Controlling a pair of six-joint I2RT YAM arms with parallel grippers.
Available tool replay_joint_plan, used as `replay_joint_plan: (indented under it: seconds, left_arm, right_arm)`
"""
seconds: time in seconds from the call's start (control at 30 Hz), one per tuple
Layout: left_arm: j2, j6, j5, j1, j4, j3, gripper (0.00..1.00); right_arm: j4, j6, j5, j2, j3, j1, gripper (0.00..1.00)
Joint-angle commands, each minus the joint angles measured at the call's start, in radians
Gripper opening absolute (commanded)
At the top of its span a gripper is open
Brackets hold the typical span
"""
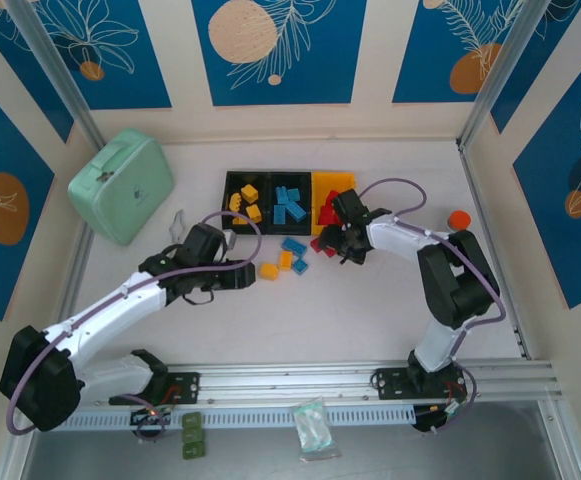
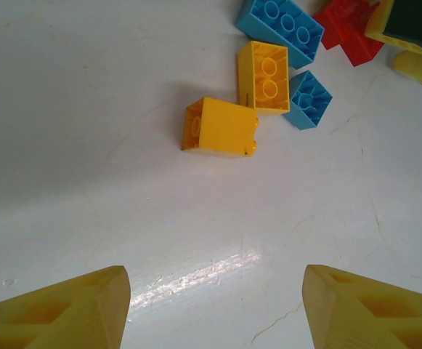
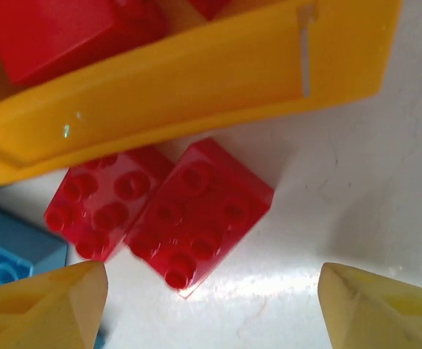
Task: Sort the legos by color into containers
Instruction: Move the lego to the center of the table, then pick up the lego from the center of the table.
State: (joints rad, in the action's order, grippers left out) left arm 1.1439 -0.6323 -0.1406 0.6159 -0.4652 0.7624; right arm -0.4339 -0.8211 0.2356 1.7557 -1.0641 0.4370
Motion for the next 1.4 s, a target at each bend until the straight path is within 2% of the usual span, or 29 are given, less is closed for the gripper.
replay_joint_plan:
  seconds: [0.0, 0.2, 0.5, 0.67, 0.8, 1.0, 1.1, 1.17, 1.37]
  left_arm:
    - [-0.019, -0.027, -0.022, 0.003, 0.028, -0.014, 0.64]
    - [-0.01, -0.033, -0.018, 0.003, 0.025, -0.017, 0.63]
    - [0.029, -0.047, -0.048, 0.003, 0.068, -0.018, 0.63]
    - [0.041, -0.053, -0.06, 0.005, 0.085, -0.01, 0.63]
    - [0.035, -0.052, -0.064, 0.008, 0.085, -0.005, 0.63]
    - [0.022, -0.056, -0.13, 0.013, 0.137, -0.023, 0.63]
    - [0.023, -0.061, -0.129, 0.02, 0.149, -0.028, 0.64]
    - [0.029, -0.06, -0.126, 0.022, 0.149, -0.029, 0.63]
    - [0.043, -0.061, -0.122, 0.022, 0.147, -0.033, 0.64]
  right_arm:
    - [-0.01, -0.033, 0.026, 0.021, -0.021, -0.015, 0.75]
    - [-0.036, -0.048, 0.049, 0.012, 0.009, -0.024, 0.7]
    - [-0.073, -0.051, 0.089, -0.17, 0.166, -0.035, 0.7]
    - [-0.085, -0.027, 0.098, -0.238, 0.181, -0.04, 0.72]
    - [-0.076, -0.02, 0.085, -0.226, 0.162, -0.039, 0.73]
    - [-0.06, -0.008, 0.073, -0.136, 0.102, -0.038, 0.73]
    - [-0.06, -0.009, 0.07, -0.094, 0.074, -0.039, 0.71]
    - [-0.06, -0.012, 0.07, -0.072, 0.067, -0.04, 0.67]
    - [-0.058, -0.012, 0.059, -0.058, 0.081, -0.045, 0.44]
